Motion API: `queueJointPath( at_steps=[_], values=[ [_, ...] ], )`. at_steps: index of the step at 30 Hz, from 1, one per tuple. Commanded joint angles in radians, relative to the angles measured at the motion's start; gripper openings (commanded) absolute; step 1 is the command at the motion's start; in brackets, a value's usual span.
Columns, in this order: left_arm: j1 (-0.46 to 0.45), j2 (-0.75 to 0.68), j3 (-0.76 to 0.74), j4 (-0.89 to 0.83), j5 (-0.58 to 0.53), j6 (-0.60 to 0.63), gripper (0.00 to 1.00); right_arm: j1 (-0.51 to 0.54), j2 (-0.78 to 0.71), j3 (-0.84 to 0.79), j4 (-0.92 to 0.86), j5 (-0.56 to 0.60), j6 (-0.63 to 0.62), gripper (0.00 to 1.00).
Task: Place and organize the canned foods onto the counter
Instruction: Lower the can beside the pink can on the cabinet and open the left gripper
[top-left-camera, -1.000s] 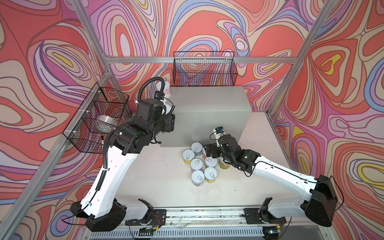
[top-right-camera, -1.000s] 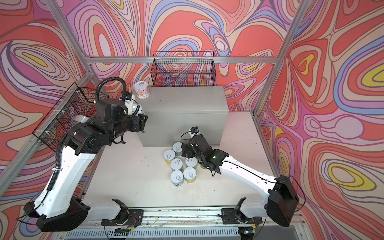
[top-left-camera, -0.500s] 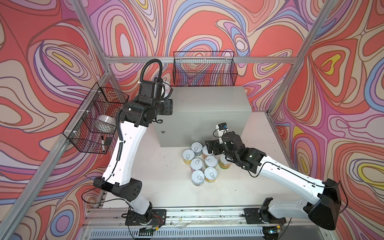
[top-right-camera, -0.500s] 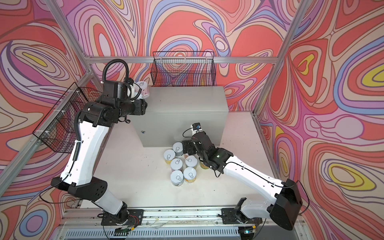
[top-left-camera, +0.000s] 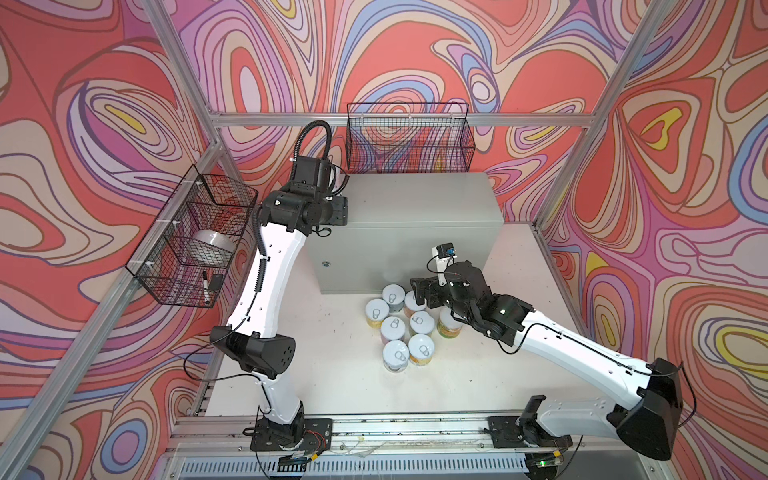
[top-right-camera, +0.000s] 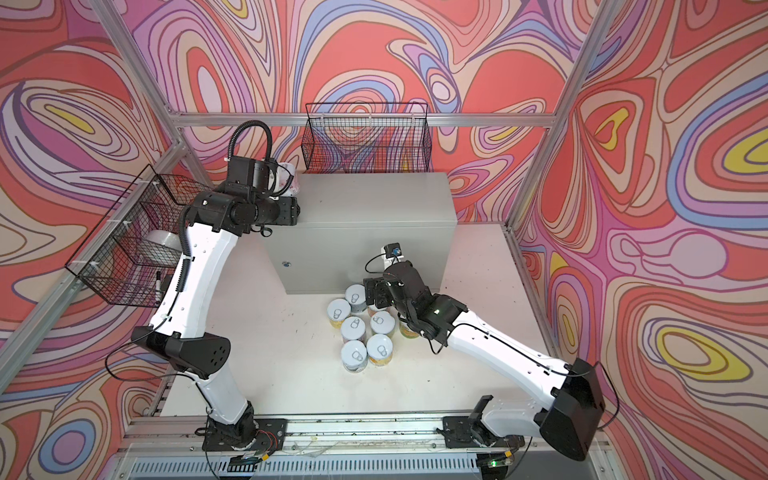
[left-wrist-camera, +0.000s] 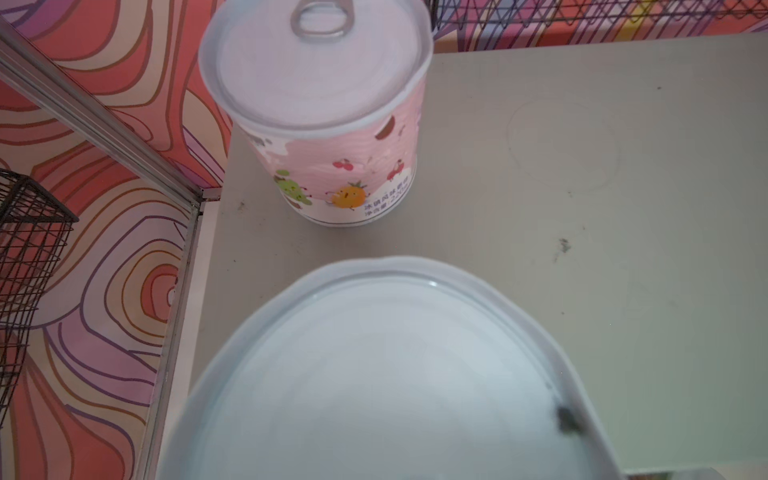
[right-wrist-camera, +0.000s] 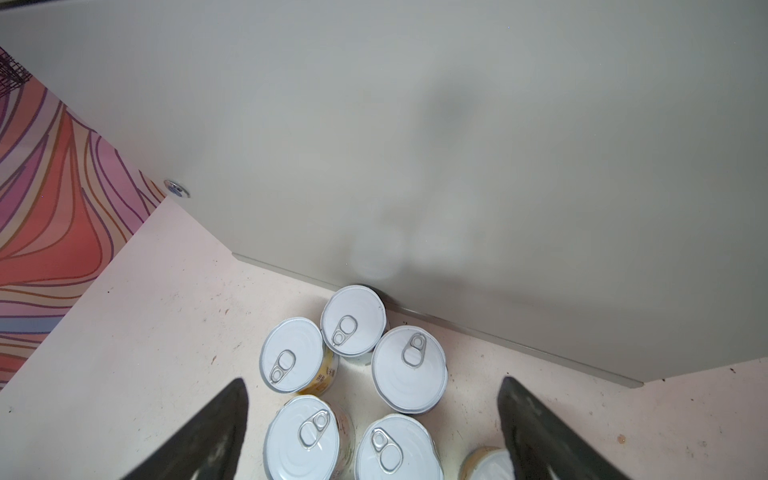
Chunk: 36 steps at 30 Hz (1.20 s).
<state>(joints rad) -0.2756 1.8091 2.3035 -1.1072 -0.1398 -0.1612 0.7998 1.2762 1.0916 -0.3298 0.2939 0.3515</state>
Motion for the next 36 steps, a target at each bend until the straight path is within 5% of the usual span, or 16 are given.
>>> queueJointPath(
  at_steps=[1,23,36],
  values=[
    [0.020,-0.003,0.054,0.031,-0.004,-0.004,0.00,-0.003,-0.024,0.021,-0.005,0.018,-0.017,0.97],
    [0.056,0.065,0.074,0.059,-0.071,0.017,0.00,-0.019,-0.018,-0.012,0.030,0.008,-0.007,0.97],
    [0.058,0.097,0.073,0.071,0.007,-0.001,0.00,-0.040,-0.034,-0.048,0.046,-0.004,0.001,0.98]
  ],
)
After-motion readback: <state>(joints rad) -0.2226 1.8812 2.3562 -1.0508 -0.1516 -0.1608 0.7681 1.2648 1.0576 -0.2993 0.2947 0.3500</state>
